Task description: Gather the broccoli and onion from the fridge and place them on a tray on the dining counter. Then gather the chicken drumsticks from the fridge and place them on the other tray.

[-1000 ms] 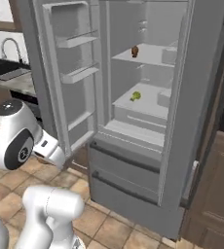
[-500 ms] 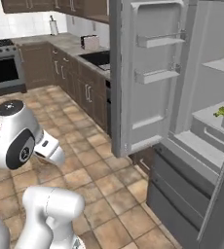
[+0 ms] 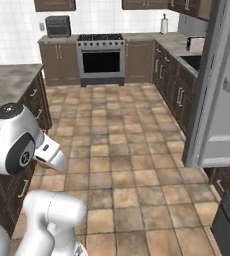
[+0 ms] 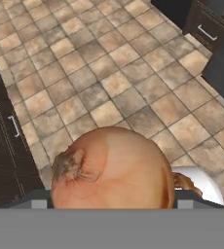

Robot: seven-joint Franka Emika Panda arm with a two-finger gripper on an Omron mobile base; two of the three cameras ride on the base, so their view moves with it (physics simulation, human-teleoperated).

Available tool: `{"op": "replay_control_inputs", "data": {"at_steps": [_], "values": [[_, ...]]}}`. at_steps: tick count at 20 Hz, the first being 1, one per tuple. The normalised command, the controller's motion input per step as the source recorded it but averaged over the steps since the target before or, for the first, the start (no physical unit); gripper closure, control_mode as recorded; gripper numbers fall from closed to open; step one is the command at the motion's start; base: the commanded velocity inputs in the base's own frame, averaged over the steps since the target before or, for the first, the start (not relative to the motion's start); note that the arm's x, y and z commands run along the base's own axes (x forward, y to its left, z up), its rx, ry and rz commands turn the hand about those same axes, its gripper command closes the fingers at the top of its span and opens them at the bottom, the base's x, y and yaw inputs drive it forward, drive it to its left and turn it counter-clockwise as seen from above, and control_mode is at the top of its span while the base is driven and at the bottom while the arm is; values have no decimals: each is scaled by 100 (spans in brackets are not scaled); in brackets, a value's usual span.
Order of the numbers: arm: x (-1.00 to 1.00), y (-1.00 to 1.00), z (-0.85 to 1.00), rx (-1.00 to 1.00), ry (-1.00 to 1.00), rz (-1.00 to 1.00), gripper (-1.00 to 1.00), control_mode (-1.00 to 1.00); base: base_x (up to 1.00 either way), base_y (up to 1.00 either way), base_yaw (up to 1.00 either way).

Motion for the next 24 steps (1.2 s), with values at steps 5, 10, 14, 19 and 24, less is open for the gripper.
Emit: {"op": "replay_control_inputs", "data": {"at_steps": [5,10,14,19,24], "values": [[0,0,0,0,0,0,100,100,-55,28,49],[0,0,0,0,0,0,100,100,-75,67,31],[0,0,0,0,0,0,100,100,-90,83,22],[0,0,0,0,0,0,100,100,-60,66,15],[0,0,0,0,0,0,100,100,-62,42,4]]}}
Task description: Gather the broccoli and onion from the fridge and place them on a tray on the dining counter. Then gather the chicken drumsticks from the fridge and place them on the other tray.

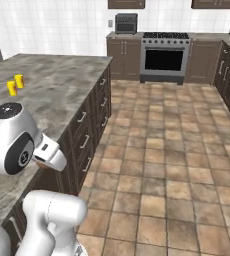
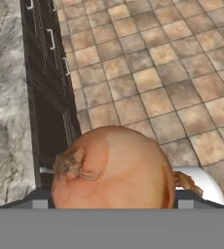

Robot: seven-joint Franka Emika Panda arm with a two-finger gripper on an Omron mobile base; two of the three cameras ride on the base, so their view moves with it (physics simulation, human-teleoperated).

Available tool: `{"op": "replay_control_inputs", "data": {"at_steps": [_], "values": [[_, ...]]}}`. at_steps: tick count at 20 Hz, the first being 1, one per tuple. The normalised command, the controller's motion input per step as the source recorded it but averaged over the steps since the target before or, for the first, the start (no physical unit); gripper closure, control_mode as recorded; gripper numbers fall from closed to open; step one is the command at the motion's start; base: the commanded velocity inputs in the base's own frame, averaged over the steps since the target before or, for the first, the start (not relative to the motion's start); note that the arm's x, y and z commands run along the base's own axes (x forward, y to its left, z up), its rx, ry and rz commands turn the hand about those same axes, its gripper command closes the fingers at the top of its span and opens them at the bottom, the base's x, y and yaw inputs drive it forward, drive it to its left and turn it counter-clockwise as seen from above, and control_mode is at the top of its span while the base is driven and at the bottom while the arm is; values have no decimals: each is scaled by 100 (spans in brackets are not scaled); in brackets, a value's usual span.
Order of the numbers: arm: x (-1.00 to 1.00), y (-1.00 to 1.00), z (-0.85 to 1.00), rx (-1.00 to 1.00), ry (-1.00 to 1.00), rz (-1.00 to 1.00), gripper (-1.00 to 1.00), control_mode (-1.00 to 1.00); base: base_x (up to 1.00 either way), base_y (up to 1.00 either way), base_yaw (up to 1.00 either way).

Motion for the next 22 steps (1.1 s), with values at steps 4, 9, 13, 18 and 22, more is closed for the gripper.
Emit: {"op": "replay_control_inputs", "data": {"at_steps": [4,9,13,18,22], "values": [[0,0,0,0,0,0,100,100,-93,-61,0],[0,0,0,0,0,0,100,100,-86,-80,0],[0,0,0,0,0,0,100,100,-100,3,11],[0,0,0,0,0,0,100,100,-60,6,65],[0,0,0,0,0,0,100,100,-64,0,61]]}}
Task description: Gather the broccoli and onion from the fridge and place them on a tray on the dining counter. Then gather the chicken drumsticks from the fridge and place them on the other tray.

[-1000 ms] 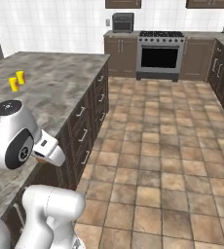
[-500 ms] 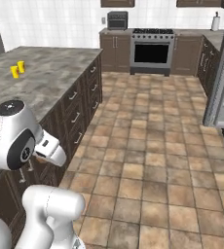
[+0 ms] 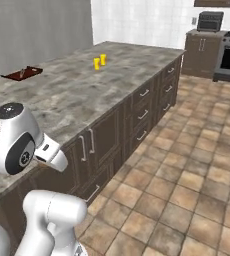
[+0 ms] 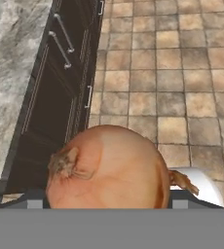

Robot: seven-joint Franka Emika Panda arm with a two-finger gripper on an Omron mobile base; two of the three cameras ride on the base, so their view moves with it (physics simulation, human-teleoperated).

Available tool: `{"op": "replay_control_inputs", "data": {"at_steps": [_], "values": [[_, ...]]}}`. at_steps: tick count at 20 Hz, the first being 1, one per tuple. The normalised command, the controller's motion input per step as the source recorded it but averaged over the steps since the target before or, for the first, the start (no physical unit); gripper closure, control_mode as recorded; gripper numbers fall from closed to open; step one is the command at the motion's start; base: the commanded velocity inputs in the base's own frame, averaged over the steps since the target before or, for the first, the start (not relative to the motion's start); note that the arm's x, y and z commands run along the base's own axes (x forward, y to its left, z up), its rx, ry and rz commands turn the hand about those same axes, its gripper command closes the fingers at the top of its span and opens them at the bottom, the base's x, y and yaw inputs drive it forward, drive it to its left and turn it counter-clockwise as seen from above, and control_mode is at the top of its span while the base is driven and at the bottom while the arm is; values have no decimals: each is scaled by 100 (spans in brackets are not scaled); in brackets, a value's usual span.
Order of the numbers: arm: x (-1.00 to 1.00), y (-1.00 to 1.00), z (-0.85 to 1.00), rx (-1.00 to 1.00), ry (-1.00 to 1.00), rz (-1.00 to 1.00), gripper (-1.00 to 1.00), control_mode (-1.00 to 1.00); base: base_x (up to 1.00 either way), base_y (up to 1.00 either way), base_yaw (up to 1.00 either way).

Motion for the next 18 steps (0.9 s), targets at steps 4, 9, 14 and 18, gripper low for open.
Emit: {"op": "replay_control_inputs", "data": {"at_steps": [4,9,14,18], "values": [[0,0,0,0,0,0,100,100,-66,12,54],[0,0,0,0,0,0,100,100,-26,47,5],[0,0,0,0,0,0,100,100,-20,81,-17],[0,0,0,0,0,0,100,100,0,100,-49]]}}
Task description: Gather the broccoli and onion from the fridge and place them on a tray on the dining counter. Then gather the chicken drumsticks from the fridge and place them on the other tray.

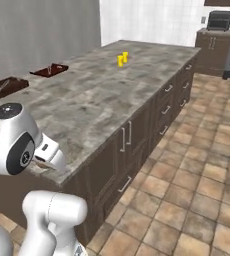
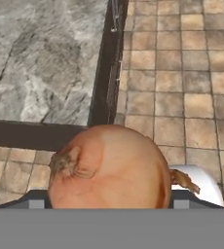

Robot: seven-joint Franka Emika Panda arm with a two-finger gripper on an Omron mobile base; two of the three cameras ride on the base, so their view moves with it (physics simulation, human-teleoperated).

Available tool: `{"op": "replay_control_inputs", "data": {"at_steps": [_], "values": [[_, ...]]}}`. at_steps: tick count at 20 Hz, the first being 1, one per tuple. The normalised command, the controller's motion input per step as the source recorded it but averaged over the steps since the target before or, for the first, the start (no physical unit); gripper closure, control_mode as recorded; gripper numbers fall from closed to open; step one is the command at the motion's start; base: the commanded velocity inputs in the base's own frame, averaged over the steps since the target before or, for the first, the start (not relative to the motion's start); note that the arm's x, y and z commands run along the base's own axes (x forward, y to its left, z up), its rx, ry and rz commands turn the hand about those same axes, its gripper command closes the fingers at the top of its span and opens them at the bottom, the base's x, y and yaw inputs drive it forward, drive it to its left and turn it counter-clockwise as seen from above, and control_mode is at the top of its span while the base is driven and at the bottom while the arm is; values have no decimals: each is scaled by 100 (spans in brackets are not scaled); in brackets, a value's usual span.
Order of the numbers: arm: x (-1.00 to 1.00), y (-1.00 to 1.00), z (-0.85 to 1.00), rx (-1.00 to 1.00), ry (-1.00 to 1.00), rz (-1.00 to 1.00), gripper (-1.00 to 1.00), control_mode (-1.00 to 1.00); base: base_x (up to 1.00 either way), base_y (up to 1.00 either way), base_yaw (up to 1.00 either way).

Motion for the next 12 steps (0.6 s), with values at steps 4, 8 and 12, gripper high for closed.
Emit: {"op": "replay_control_inputs", "data": {"at_steps": [4,8,12], "values": [[0,0,0,0,0,0,100,100,11,100,-54],[0,0,0,0,0,0,100,100,1,100,-44],[0,0,0,0,0,0,100,100,-1,100,-31]]}}
